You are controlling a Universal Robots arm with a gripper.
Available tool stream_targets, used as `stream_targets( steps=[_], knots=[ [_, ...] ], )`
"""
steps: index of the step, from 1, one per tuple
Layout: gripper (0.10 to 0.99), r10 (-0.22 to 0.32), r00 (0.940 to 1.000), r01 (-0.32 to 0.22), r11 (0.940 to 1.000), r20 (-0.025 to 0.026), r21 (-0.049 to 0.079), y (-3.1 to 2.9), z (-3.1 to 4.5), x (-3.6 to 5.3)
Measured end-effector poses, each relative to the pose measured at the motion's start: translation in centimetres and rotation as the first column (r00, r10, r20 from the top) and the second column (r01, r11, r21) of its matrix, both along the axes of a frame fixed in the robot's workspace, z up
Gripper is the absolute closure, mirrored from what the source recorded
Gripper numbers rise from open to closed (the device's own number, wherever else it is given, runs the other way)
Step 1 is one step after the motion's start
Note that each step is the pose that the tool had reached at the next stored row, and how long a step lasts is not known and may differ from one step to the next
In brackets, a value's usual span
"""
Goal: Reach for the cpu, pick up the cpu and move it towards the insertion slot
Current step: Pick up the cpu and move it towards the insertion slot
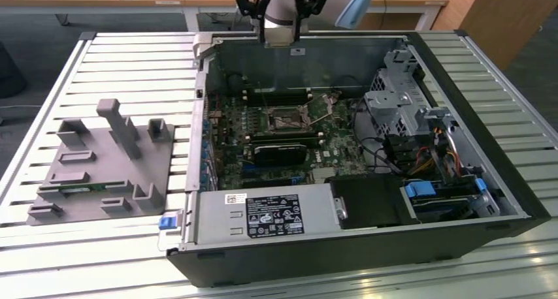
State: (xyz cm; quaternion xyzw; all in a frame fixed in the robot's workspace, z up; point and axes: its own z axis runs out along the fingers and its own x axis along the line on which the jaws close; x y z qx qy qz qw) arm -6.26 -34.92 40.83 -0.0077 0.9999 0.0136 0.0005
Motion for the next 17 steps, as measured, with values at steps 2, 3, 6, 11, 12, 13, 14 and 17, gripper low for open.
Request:
stream_targets(
  steps=[2,3,6,11,12,13,14,17],
  knots=[
    [0.545,0.0,1.0,0.0,1.0,0.0,0.0,0.21,0.0,0.34],
    [0.545,0.0,1.0,0.0,1.0,0.0,0.0,0.38,0.0,0.51],
    [0.545,0.0,1.0,0.0,1.0,-0.0001,0.0,0.79,-0.01,1.07],
    [0.545,0.0,1.0,0.0,1.0,0.0,0.0,1.89,-0.03,1.62],
    [0.545,0.0,1.0,0.0,1.0,0.0,0.0,2.37,-0.05,1.87],
    [0.545,0.0,1.0,0.0,1.0,-0.0001,0.0,2.56,-0.05,2.0],
    [0.545,0.0,1.0,0.0,1.0,-0.0001,0.0,2.74,-0.06,2.18],
    [0.545,0.0,1.0,0.0,1.0,0.0,0.0,3.09,-0.11,3.01]
  ],
)
